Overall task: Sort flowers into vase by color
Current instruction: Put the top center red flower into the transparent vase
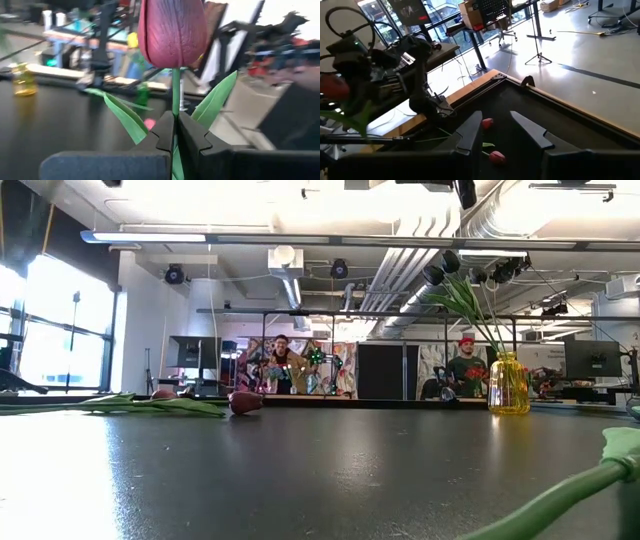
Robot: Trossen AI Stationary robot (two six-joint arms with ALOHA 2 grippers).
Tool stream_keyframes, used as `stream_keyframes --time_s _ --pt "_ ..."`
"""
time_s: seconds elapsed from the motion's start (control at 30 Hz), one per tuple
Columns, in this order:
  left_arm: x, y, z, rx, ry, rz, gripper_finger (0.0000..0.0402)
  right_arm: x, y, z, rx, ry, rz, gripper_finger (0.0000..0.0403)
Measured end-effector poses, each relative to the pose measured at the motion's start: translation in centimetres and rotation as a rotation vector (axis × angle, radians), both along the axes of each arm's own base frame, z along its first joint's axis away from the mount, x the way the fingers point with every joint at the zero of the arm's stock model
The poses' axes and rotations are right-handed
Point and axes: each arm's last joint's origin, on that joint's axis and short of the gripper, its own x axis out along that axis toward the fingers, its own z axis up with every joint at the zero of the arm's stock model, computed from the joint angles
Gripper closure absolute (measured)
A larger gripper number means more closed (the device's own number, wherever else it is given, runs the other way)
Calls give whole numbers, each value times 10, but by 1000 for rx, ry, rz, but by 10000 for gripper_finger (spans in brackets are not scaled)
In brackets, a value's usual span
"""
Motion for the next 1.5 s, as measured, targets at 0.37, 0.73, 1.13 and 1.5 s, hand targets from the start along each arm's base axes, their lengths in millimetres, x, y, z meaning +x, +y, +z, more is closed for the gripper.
stream_keyframes --time_s 0.37,0.73,1.13,1.5 --pt "-45 1 10 -43 -58 -261 401 0 -10 3 21 -40 -44 320" --pt "-66 12 12 -29 -111 -369 401 0 -14 3 76 -67 -73 320" --pt "-68 13 17 -27 -177 -372 401 0 -15 3 133 -101 -119 320" --pt "-65 7 4 1 -146 -424 401 0 -10 3 199 -136 -133 320"
